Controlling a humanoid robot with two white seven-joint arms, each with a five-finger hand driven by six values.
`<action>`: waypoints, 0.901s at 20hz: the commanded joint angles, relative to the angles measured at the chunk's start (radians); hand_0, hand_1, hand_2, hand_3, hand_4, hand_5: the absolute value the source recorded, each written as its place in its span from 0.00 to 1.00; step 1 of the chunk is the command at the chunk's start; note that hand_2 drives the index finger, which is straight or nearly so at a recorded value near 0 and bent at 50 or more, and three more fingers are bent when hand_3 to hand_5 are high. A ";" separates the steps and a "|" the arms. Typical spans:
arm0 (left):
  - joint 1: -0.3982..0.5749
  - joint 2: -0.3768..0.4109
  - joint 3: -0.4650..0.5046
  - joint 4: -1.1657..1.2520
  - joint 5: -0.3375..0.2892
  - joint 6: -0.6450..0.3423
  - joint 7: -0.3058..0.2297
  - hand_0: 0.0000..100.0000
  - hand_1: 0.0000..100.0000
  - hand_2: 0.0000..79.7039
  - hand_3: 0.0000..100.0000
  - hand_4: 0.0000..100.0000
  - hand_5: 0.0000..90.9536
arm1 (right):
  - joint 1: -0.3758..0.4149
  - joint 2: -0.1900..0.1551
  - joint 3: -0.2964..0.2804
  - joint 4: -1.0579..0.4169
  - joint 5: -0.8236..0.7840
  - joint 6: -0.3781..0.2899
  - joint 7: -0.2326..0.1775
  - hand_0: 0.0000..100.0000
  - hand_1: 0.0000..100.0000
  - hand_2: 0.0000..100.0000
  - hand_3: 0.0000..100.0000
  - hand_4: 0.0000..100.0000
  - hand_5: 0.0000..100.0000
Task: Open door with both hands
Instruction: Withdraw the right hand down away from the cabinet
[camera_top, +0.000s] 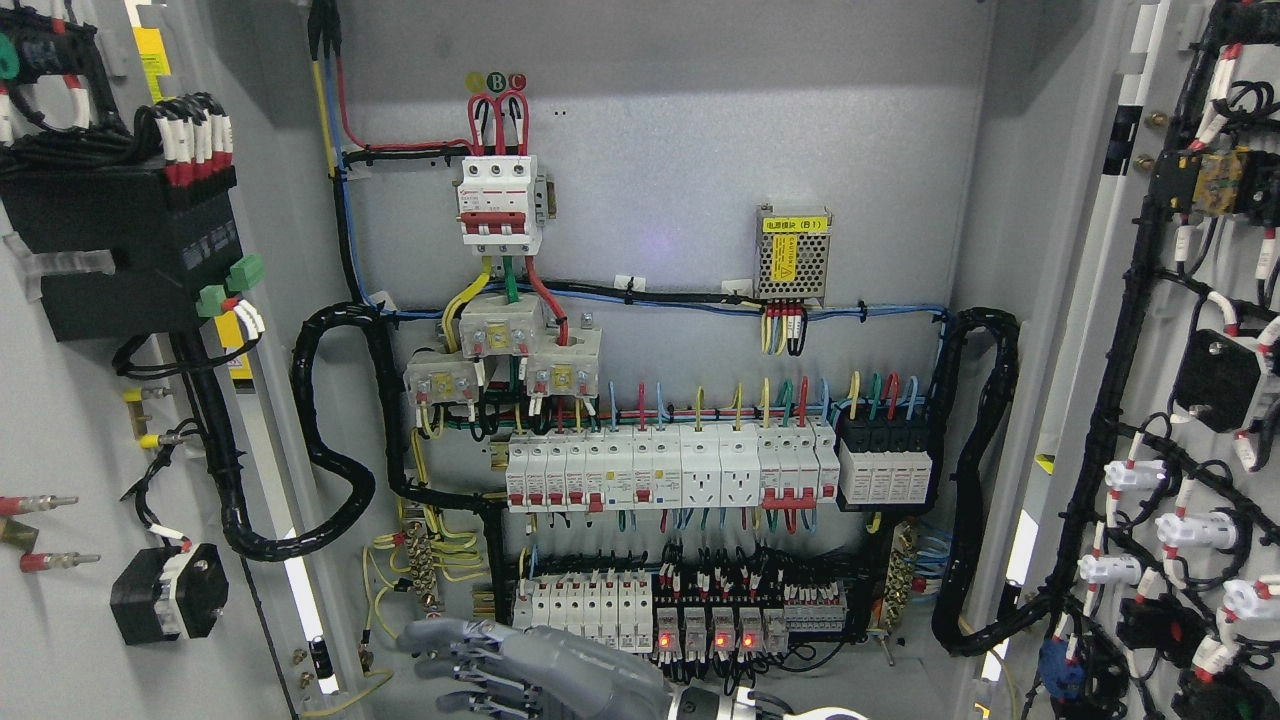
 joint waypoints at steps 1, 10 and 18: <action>0.009 0.000 0.001 0.000 0.000 0.003 0.000 0.00 0.00 0.00 0.00 0.00 0.00 | 0.029 0.075 0.186 -0.063 0.003 0.006 -0.006 0.20 0.12 0.00 0.00 0.00 0.00; 0.009 0.000 0.000 0.000 0.000 0.003 0.000 0.00 0.00 0.00 0.00 0.00 0.00 | 0.021 0.132 0.258 0.006 0.012 -0.003 -0.016 0.20 0.12 0.00 0.00 0.00 0.00; 0.009 0.000 0.001 0.000 0.000 0.003 0.000 0.00 0.00 0.00 0.00 0.00 0.00 | -0.027 0.135 0.273 0.036 0.006 -0.004 -0.043 0.20 0.12 0.00 0.00 0.00 0.00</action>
